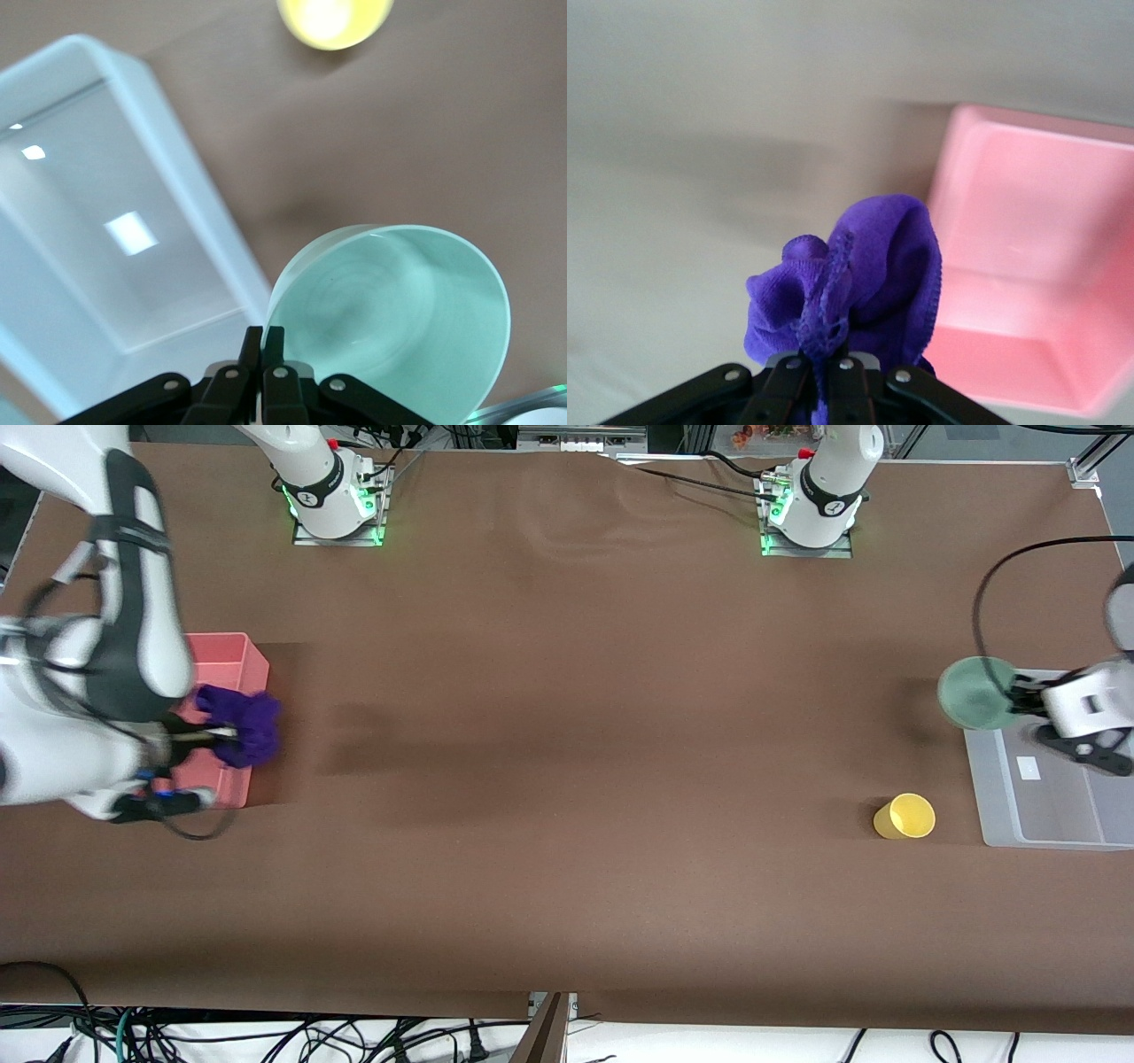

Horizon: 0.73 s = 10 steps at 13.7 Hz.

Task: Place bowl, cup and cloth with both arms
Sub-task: 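Drop the cloth into the pink bin while the left gripper carries the bowl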

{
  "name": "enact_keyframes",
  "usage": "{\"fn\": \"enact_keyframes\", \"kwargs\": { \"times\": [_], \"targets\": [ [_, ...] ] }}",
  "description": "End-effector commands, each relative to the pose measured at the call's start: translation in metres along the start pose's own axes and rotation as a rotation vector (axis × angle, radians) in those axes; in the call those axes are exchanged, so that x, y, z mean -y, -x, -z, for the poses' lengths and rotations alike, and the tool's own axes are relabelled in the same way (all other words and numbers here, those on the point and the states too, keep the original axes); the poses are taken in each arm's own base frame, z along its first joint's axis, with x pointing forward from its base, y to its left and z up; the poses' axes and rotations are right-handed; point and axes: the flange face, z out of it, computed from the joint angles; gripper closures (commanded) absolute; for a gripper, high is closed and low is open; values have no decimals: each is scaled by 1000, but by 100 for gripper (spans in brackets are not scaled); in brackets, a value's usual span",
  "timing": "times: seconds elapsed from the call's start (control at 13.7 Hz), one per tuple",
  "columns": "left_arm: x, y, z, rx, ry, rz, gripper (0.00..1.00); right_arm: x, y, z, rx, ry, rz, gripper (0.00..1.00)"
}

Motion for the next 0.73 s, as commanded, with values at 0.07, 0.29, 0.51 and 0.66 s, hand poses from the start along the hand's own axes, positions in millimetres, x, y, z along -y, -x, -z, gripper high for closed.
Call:
{"fn": "enact_keyframes", "kwargs": {
  "times": [0.07, 0.29, 0.51, 0.66],
  "targets": [
    [108, 30, -54, -34, -20, -91, 100, -76, 21, 0, 60, 71, 115, 100],
    [160, 34, -128, -150, -85, -120, 100, -109, 20, -42, 86, 69, 93, 100],
    [167, 19, -174, -217, -89, -112, 100, -124, 15, -85, 92, 59, 81, 100],
    [166, 19, -167, -239, -77, -93, 0, -123, 13, -85, 80, 63, 81, 1]
  ]
}}
